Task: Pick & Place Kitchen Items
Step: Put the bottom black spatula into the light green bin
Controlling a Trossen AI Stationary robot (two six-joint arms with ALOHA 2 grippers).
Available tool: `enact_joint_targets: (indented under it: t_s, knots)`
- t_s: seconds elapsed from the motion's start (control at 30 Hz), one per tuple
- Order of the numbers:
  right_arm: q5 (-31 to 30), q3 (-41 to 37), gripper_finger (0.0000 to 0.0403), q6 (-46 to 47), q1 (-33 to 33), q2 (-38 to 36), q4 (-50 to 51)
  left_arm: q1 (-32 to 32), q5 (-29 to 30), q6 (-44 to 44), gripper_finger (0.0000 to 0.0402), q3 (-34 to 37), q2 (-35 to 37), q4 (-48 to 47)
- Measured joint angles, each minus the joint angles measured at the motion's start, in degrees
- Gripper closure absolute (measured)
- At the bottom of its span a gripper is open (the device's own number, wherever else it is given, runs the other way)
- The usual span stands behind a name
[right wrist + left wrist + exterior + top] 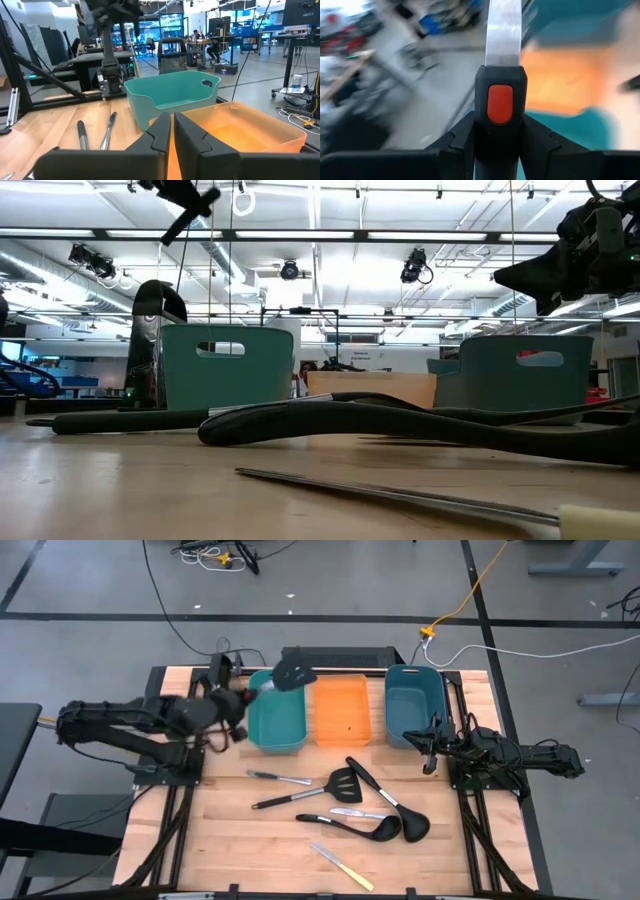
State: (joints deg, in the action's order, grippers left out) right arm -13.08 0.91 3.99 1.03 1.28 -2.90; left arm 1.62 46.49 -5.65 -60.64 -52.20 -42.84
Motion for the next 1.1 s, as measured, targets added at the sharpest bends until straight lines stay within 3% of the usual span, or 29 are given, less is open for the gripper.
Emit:
enact_joint_targets:
  t_s: [0.3, 0.6, 0.7, 0.83, 1.0, 1.1]
  knots:
    - [0.0, 0.0, 0.0371, -0.4, 0.0, 0.0, 0.2, -9.5, 8.9, -2.4, 0.0286, -4.0, -10.2, -13.2]
    - [-1.9, 0.0, 0.0371, -2.6, 0.0, 0.0, 0.1, -9.7, 11.2, 1.7, 0.0286, -7.5, -18.6, -28.3]
    - [-1.9, 0.0, 0.0371, -2.6, 0.0, 0.0, 0.1, -8.9, 13.9, 7.4, 0.0286, -9.1, -20.6, -37.1]
    - [-1.9, 0.0, 0.0371, -2.6, 0.0, 0.0, 0.1, -7.3, 13.6, 17.1, 0.0286, -10.8, -21.9, -47.4]
    - [-2.0, 0.0, 0.0371, -2.6, 0.0, 0.0, 0.0, -4.5, 4.8, 18.6, 0.0286, -10.6, -21.9, -47.3]
    - [-2.0, 0.0, 0.0371, -2.6, 0.0, 0.0, 0.0, -3.8, 3.6, 18.8, 0.0286, -10.4, -22.1, -47.2]
